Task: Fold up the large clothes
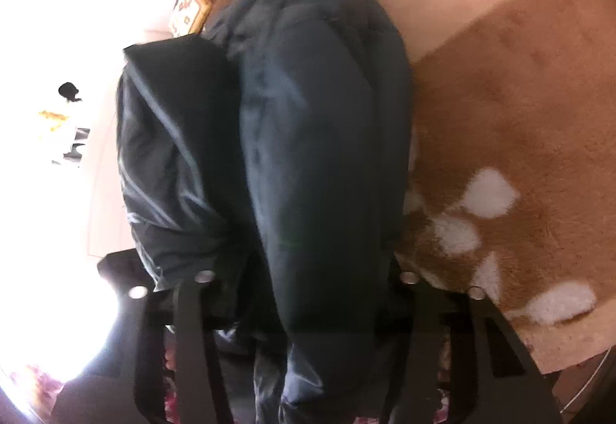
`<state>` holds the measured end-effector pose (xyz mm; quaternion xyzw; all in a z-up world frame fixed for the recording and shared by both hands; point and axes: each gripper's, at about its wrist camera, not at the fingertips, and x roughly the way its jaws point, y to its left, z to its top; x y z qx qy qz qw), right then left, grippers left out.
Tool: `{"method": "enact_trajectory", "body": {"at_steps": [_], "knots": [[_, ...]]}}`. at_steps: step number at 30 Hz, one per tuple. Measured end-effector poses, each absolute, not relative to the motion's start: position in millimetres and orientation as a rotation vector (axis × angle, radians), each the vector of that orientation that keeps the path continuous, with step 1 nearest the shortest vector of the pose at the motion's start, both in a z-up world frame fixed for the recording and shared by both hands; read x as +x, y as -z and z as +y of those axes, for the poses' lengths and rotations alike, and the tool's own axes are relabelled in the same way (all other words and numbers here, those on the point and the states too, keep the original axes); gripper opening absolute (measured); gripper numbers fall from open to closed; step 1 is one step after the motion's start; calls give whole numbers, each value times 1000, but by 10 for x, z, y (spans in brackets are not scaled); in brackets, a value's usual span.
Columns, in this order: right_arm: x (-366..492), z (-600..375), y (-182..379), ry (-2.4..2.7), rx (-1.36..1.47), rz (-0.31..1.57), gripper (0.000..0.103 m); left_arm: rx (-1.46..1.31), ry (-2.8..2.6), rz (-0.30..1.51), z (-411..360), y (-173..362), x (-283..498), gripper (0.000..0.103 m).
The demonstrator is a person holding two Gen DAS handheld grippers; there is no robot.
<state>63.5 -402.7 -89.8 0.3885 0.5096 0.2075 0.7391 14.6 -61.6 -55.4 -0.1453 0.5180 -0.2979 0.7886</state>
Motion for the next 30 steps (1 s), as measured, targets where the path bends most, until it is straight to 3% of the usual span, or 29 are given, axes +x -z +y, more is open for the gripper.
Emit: {"method": "enact_trajectory", "body": {"at_steps": [6,15,30], "knots": [[592,-3767,573,-454,692,1040,33,-191,601,970,-680,313,64,66],[1184,-3122,353,-474,554,962,32,-156,503,823,-227,89,457,65],[2393,-2136,730,-522,388,1014,32,-190,309,779,859,340,1268,67]]}}
